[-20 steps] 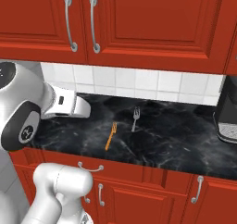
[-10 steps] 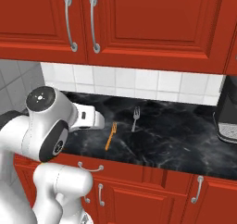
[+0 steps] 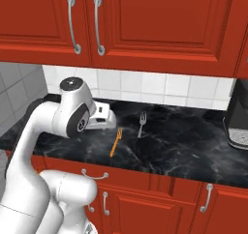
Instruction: Organize the utensils by type. Pick up the wooden spoons from the counter and place them in the open cabinet. Then pick up the metallic utensils from the counter and place them in the open drawer.
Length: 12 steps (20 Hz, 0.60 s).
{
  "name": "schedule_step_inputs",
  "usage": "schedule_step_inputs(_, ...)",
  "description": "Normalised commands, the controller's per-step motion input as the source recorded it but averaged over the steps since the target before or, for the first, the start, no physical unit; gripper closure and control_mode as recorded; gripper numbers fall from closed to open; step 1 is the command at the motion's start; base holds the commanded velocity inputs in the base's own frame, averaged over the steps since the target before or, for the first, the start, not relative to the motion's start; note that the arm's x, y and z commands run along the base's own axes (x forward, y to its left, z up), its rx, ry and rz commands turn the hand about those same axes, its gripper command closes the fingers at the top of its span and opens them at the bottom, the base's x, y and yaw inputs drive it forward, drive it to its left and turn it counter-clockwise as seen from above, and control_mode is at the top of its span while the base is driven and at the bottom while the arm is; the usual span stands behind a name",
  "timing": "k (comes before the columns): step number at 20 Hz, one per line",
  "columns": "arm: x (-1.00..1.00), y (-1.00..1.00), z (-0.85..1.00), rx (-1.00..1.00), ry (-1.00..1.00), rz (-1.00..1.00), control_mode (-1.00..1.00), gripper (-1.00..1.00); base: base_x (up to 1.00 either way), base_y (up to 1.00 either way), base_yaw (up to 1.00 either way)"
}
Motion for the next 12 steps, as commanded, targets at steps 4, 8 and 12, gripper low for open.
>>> schedule_step_inputs(4, 0.55, -0.03, -0.57, 0.00, 0.05, 0.15, -1.00, -1.00, 0.00, 0.00, 0.00)
schedule_step_inputs(8, 0.55, 0.00, -0.57, 0.00, 0.00, 0.16, -1.00, -1.00, 0.00, 0.00, 0.00)
schedule_step_inputs(12, 0.57, 0.00, -0.60, 0.00, 0.00, 0.08, -1.00, -1.00, 0.00, 0.00, 0.00)
